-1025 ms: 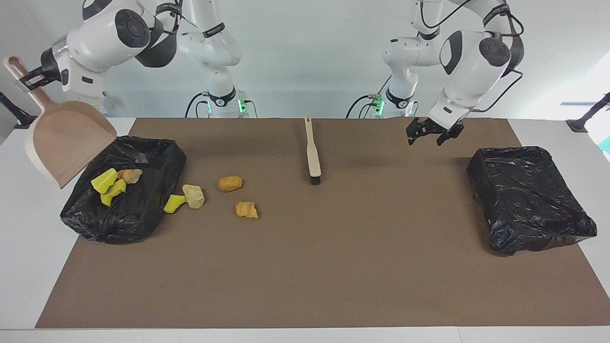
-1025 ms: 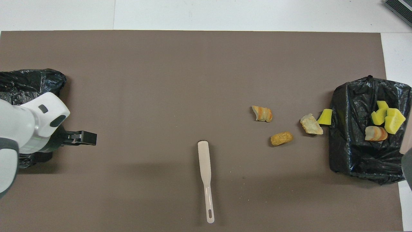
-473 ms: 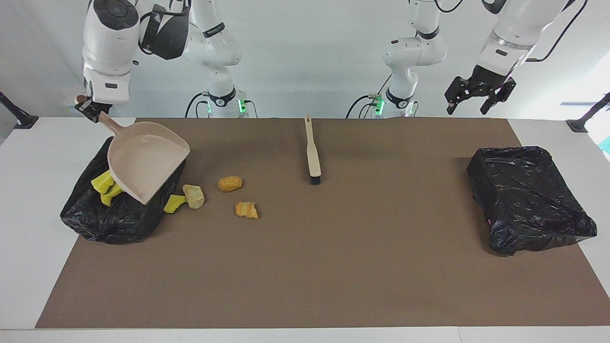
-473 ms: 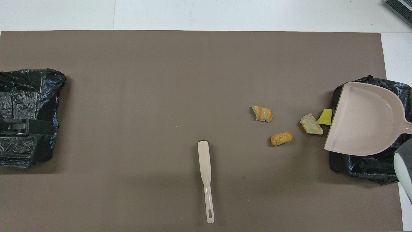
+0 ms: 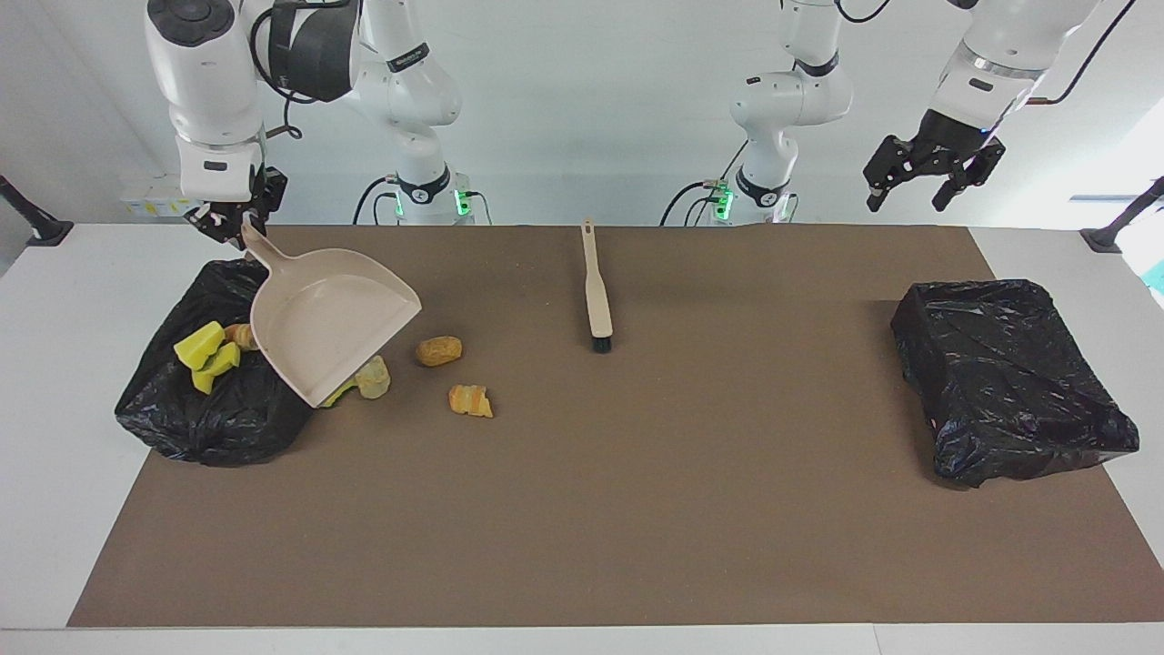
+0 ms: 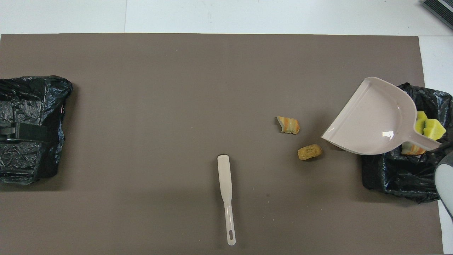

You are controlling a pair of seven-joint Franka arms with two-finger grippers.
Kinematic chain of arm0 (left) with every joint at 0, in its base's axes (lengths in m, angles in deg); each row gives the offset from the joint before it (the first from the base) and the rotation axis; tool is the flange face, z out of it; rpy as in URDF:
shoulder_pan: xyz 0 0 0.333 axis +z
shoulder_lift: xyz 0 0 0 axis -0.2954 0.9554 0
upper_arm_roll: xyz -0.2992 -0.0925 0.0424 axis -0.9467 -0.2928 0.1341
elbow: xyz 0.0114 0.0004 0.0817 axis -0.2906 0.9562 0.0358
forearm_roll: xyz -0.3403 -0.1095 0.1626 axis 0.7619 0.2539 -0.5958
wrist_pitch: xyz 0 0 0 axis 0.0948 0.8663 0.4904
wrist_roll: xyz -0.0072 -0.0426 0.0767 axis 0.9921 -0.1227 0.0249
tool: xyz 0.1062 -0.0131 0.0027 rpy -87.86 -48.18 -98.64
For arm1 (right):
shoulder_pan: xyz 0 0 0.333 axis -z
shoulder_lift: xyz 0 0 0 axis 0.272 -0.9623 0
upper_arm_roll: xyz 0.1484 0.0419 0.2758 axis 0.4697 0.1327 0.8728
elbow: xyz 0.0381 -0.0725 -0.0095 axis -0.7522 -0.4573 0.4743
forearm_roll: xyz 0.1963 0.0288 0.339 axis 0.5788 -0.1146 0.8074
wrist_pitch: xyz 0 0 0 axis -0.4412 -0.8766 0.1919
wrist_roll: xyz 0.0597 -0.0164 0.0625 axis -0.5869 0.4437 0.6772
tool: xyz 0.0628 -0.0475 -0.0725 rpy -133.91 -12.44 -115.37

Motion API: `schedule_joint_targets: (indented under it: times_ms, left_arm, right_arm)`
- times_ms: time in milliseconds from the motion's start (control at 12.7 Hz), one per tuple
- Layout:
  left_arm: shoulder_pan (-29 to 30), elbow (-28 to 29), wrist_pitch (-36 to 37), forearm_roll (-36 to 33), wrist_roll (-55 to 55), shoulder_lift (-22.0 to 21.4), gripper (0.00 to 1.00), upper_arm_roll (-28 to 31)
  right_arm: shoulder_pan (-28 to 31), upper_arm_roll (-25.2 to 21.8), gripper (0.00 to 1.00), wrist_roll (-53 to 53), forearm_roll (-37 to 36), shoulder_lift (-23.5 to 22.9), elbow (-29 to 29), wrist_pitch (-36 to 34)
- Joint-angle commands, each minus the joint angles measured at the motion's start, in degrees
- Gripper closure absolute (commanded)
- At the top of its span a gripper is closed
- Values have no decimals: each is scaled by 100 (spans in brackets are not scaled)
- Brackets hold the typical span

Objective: Sweep and dump trash in bin
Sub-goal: 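Bring the dustpan back with the right gripper and set it down centrally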

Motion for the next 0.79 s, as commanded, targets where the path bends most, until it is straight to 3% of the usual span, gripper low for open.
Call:
schedule_joint_targets:
  times_ms: [0, 237, 710]
  left_arm:
    - [144, -176, 61, -30, 46, 69, 0, -39]
    - [294, -53, 122, -13, 55, -1, 0, -39]
    - [277, -53, 184, -4, 38, -1, 0, -48]
  right_arm:
    - [-250, 26, 100, -1707, 467, -85, -43, -112]
    - [-883, 26, 100, -3949, 870, -331, 35, -7]
    - [-2289, 35, 100, -6586, 1303, -1525, 650, 835]
